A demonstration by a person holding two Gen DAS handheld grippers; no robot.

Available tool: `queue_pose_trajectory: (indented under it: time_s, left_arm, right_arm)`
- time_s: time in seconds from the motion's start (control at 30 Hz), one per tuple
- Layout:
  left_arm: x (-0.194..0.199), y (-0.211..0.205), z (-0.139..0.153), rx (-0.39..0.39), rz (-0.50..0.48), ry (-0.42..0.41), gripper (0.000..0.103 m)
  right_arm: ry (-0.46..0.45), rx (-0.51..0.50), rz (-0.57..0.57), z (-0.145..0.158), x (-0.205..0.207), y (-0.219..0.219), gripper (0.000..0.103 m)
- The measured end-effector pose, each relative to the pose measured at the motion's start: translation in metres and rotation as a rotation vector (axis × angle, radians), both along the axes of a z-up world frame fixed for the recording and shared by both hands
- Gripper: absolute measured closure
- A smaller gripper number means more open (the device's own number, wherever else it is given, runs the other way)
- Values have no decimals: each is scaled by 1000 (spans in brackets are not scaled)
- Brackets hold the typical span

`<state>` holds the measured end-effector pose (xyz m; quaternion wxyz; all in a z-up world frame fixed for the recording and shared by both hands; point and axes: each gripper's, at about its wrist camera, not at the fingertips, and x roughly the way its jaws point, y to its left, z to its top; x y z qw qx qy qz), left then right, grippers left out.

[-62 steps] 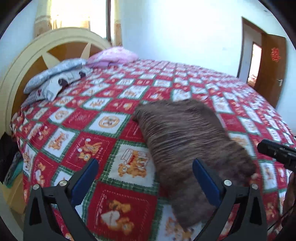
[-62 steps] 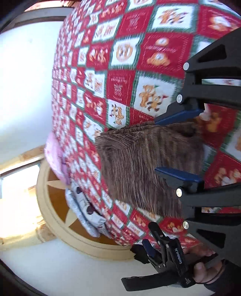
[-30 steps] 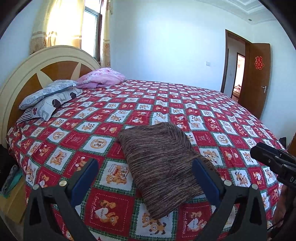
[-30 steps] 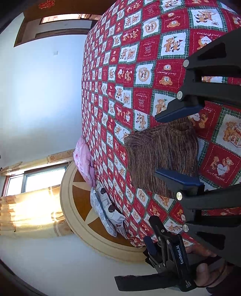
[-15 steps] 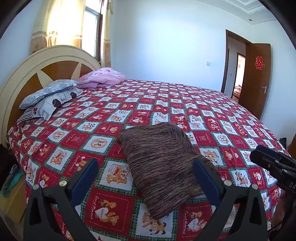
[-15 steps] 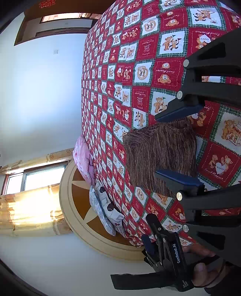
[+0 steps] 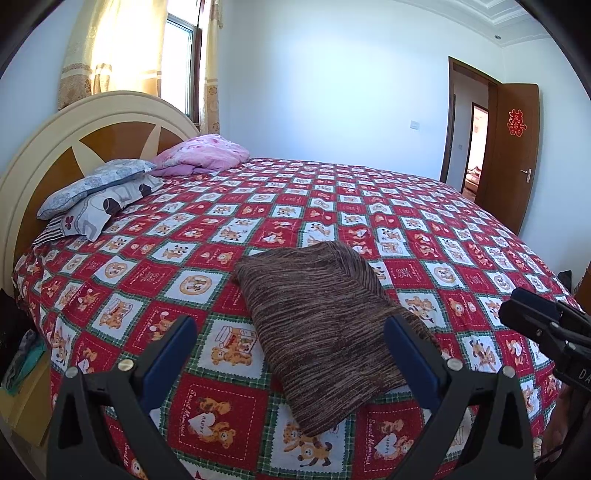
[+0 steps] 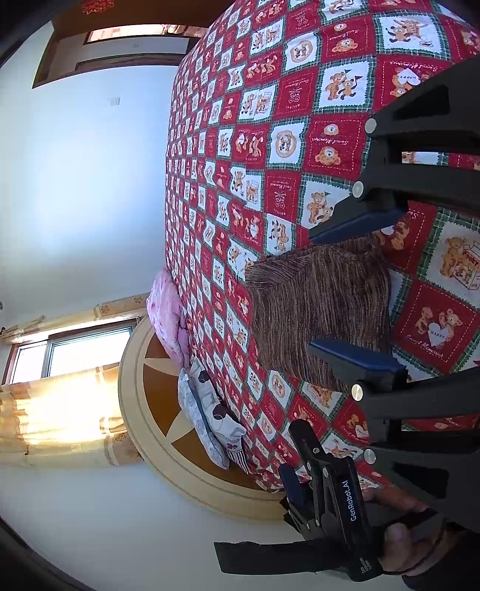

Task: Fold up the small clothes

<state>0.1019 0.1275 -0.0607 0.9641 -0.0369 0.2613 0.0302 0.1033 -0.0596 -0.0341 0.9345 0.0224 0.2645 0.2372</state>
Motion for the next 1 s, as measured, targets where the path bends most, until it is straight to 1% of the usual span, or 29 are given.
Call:
queue_pose_trajectory:
  time_s: [0.17, 0.23, 0.43, 0.57, 0.7, 0.83, 0.9, 1.0]
  left_arm:
    - [2, 2, 0, -4, 0, 10, 0]
    - [3, 3, 1, -11, -19, 13, 0]
    - [4, 1, 1, 10, -8, 13, 0]
    - [3, 3, 2, 1, -7, 13, 0]
    - [3, 2, 2, 12, 1, 8, 0]
    - [5, 4, -1, 8, 10, 23, 0]
    - [5, 5, -3, 13, 19, 18, 0]
    - [2, 6, -2, 27, 34, -10, 0]
  right_arm:
    - [-1, 1, -1, 0, 0, 0, 48]
    - [-9, 2, -1, 2, -1, 0, 48]
    - [-25, 0, 6, 4, -3, -1, 48]
    - [-25, 4, 8, 3, -3, -3, 48]
    - [-26, 2, 9, 3, -3, -2, 48]
    - [-20, -4, 16, 1, -4, -1, 48]
    - [-18, -6, 19, 0, -3, -1, 48]
    - [-18, -9, 23, -1, -3, 0, 48]
